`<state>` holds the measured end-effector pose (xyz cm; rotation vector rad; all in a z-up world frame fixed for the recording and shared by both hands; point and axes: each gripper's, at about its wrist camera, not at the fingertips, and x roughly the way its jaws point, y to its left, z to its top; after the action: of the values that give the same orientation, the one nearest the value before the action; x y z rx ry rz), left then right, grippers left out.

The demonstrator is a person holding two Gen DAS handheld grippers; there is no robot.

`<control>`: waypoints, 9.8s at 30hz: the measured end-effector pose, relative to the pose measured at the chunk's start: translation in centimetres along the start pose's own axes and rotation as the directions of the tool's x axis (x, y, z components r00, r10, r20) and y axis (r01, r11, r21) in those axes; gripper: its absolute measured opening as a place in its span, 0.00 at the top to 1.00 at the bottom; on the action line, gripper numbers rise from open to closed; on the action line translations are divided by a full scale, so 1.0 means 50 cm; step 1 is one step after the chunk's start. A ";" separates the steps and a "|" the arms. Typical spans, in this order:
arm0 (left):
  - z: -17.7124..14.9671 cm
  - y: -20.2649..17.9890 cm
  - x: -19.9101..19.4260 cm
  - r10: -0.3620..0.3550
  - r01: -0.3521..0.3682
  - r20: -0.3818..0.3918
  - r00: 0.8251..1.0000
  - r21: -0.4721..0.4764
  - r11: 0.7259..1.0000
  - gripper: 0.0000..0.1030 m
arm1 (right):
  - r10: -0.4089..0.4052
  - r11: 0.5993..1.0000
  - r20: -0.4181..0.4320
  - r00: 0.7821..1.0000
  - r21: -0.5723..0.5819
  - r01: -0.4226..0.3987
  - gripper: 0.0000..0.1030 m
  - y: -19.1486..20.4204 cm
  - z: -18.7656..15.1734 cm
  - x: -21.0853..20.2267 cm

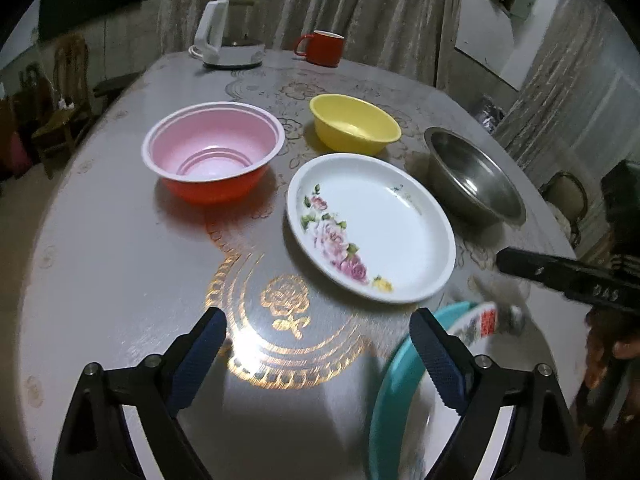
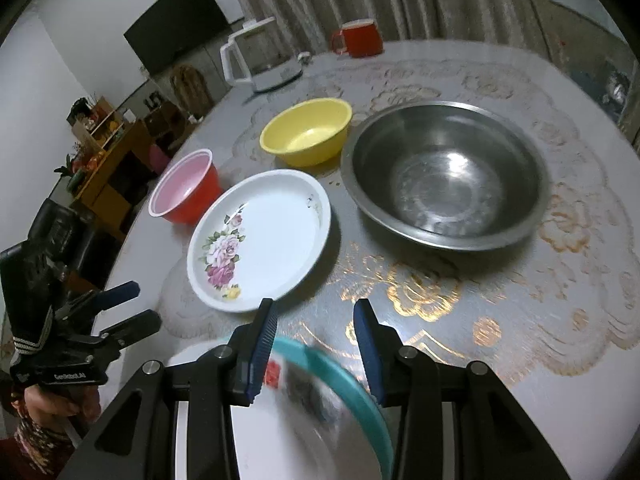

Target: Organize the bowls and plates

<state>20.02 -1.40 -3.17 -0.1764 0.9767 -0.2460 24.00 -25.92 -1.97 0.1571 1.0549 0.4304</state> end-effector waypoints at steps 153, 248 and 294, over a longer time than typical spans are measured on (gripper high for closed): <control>-0.248 -0.202 -0.122 -0.180 0.162 0.007 0.984 0.403 0.901 0.21 | -0.065 0.975 0.086 0.994 0.218 0.045 0.77 0.049 -0.313 -0.166; -0.011 -0.219 -0.011 0.093 -0.095 0.022 0.995 0.311 0.946 0.00 | -0.119 0.974 0.157 0.980 0.208 0.085 0.60 -0.104 -0.138 -0.114; 0.228 -0.258 0.252 -0.056 0.070 -0.076 0.995 0.196 0.978 0.31 | -0.139 0.943 0.278 0.950 0.331 0.041 0.73 -0.267 0.028 0.024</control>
<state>34.66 -16.90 -3.60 -0.0163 1.0111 -0.4087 29.28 -37.42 -6.62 0.4498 0.8227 0.1388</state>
